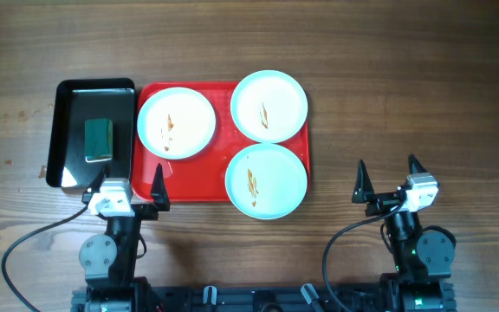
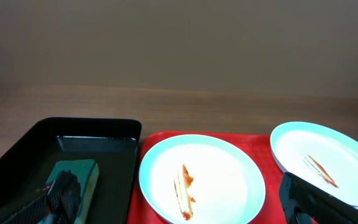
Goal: Clean dirty plates on tray and stack at the side
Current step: 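Move left gripper to the sponge and right gripper to the top-left plate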
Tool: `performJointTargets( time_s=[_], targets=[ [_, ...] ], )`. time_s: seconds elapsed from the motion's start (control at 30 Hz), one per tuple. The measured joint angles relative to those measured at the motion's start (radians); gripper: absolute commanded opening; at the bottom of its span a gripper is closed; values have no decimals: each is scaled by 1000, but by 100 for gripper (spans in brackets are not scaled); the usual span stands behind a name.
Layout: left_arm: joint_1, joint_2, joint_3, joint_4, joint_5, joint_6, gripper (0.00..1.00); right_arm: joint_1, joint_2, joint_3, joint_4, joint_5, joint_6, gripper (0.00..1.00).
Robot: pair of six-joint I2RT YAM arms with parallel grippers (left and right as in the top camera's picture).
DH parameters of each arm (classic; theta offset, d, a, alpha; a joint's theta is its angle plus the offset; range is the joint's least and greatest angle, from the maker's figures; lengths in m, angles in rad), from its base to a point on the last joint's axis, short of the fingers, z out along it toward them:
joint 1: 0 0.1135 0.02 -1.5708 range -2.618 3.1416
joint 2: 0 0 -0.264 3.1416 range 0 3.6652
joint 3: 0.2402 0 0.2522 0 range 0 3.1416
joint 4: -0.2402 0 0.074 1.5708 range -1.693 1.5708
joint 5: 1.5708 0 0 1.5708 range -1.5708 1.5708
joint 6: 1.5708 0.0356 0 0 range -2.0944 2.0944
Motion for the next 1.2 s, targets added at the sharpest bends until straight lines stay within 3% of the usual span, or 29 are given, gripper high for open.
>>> performJointTargets(
  time_s=[0.1, 0.37, 0.6, 0.87, 0.97, 1.2],
  targets=[
    [0, 3, 14, 24, 10, -56, 100, -1, 7, 14, 116, -104, 7, 100],
    [0, 106, 235, -83, 35, -119, 100, -1, 117, 136, 116, -195, 8, 100],
    [0, 329, 418, -130, 45, -124, 100, -1, 425, 341, 114, -251, -1, 100],
    [0, 661, 666, -344, 49, -131, 100, -1, 921, 702, 24, -476, -5, 100],
    [0, 734, 689, -354, 49, -131, 100, -1, 1007, 745, 3, -528, -4, 100],
    [0, 767, 689, -332, 86, -131, 100, 2, 1028, 745, -2, -595, 7, 100]
  ],
)
